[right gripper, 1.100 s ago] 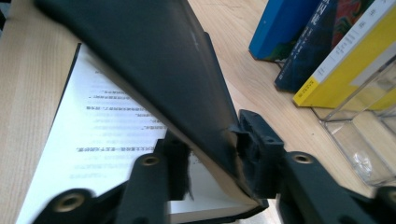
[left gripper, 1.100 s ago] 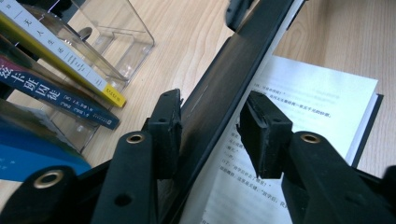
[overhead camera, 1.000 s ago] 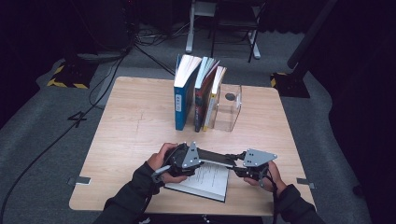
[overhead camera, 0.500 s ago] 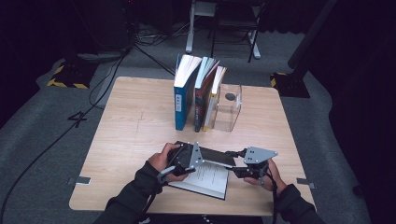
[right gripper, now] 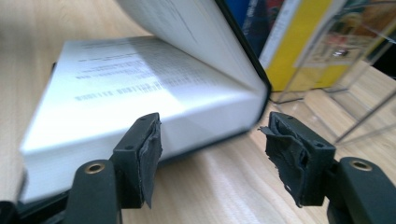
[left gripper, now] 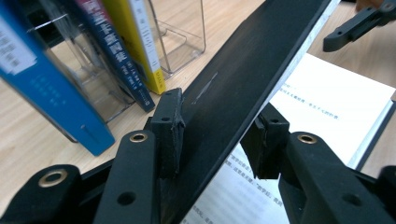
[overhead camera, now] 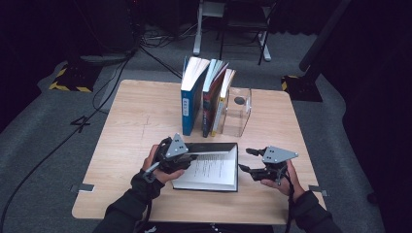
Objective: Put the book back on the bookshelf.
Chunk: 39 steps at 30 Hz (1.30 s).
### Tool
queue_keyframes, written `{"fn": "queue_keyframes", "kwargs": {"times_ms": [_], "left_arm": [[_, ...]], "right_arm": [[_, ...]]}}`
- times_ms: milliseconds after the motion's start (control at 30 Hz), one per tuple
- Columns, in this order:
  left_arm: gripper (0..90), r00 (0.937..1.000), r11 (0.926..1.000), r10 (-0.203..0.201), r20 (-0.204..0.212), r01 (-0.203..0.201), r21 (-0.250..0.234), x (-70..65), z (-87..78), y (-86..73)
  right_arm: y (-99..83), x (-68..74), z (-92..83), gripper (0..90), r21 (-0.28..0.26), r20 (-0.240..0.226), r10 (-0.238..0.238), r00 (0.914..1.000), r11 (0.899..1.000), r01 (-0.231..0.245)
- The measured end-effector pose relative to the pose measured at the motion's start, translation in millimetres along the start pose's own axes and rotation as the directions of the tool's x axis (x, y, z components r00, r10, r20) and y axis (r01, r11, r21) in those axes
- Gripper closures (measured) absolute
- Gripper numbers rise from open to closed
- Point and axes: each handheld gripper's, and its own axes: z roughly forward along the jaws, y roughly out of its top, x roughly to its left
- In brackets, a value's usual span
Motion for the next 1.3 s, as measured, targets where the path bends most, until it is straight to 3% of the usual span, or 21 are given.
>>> {"fn": "queue_keyframes", "kwargs": {"times_ms": [167,300,333,367,400,467,600,633,667,733,767,833,900,933,1000,1033,1067,1133,1233,1300], "left_arm": [[61.2,0.9991,0.9982,-0.034,0.026,0.035,-0.050,8.0,-5.8,-9.6],[60.9,0.9927,0.9875,-0.102,0.064,0.109,-0.114,19.5,-11.2,-21.4],[60.9,0.9927,0.9875,-0.102,0.064,0.109,-0.114,19.5,-11.2,-21.4],[60.7,0.9895,0.9818,-0.124,0.073,0.133,-0.135,22.5,-13.6,-26.4],[60.6,0.9895,0.9818,-0.124,0.073,0.133,-0.135,22.5,-13.6,-26.4],[60.3,0.9810,0.9687,-0.167,0.098,0.182,-0.169,25.2,-16.2,-34.2],[59.6,0.9682,0.9493,-0.218,0.124,0.239,-0.204,28.7,-18.7,-42.6],[59.5,0.9682,0.9493,-0.218,0.124,0.239,-0.204,28.7,-18.7,-42.6],[59.2,0.9648,0.9437,-0.228,0.131,0.252,-0.214,29.5,-19.0,-44.6],[59.0,0.9648,0.9421,-0.229,0.129,0.253,-0.220,27.6,-18.2,-45.5],[58.5,0.9666,0.9432,-0.222,0.128,0.246,-0.223,25.5,-16.2,-46.0],[57.8,0.9738,0.9523,-0.190,0.125,0.214,-0.218,19.7,-12.1,-44.9],[57.7,0.9766,0.9537,-0.183,0.113,0.205,-0.221,14.9,-9.1,-43.5],[57.6,0.9716,0.9474,-0.199,0.129,0.224,-0.229,14.8,-8.1,-43.1],[57.7,0.9700,0.9440,-0.204,0.133,0.231,-0.236,14.7,-7.6,-43.1],[57.7,0.9630,0.9356,-0.221,0.154,0.254,-0.245,15.5,-8.0,-44.2],[57.6,0.9630,0.9356,-0.221,0.154,0.254,-0.245,15.5,-8.0,-44.2],[57.7,0.9520,0.9224,-0.242,0.188,0.286,-0.260,15.5,-8.4,-46.2],[57.6,0.9487,0.9161,-0.242,0.203,0.293,-0.274,14.6,-6.7,-48.3],[57.2,0.9413,0.9063,-0.252,0.225,0.311,-0.286,13.2,-4.1,-50.7]], "right_arm": [[-2.7,-3.7,0.8,35.9,0.005,0.014,0.023,0.9997,1.000,-0.023],[-6.7,-7.4,4.5,36.3,0.006,0.025,0.060,0.9979,0.998,-0.060],[-6.7,-7.4,4.5,36.3,0.006,0.025,0.060,0.9979,0.998,-0.060],[-10.1,-8.7,8.7,36.3,0.031,0.045,0.051,0.9977,0.998,-0.052],[-12.0,-9.3,10.7,36.1,0.040,0.046,0.057,0.9973,0.997,-0.058],[-15.0,-9.9,16.0,35.8,0.042,0.037,0.085,0.9957,0.995,-0.087],[-14.0,-3.6,31.6,35.1,0.049,0.023,0.088,0.9958,0.995,-0.089],[-12.8,-0.5,36.1,35.1,0.048,0.019,0.080,0.9966,0.996,-0.081],[-11.5,2.3,38.2,35.2,0.041,0.025,0.074,0.9969,0.996,-0.075],[-9.9,4.2,38.6,35.7,0.020,0.029,0.072,0.9969,0.997,-0.073],[-6.1,6.7,36.7,37.6,-0.022,0.024,0.078,0.9967,0.997,-0.077],[0.8,10.0,30.2,38.8,-0.088,0.031,0.080,0.9964,0.993,-0.077],[5.3,14.9,27.0,39.1,-0.078,0.065,0.050,0.9967,0.996,-0.045],[4.5,13.9,25.8,39.0,-0.085,0.067,0.066,0.9956,0.995,-0.060],[4.8,13.1,24.5,38.8,-0.091,0.069,0.068,0.9954,0.994,-0.061],[9.3,13.3,19.9,39.1,-0.109,0.077,0.072,0.9945,0.992,-0.063],[9.3,13.3,19.9,39.1,-0.109,0.077,0.072,0.9945,0.992,-0.063],[14.5,15.6,13.9,39.1,-0.140,0.079,0.079,0.9938,0.988,-0.067],[19.5,17.4,9.8,39.1,-0.148,0.087,0.067,0.9939,0.988,-0.054],[26.2,20.3,3.2,39.1,-0.162,0.098,0.058,0.9935,0.986,-0.042]]}}
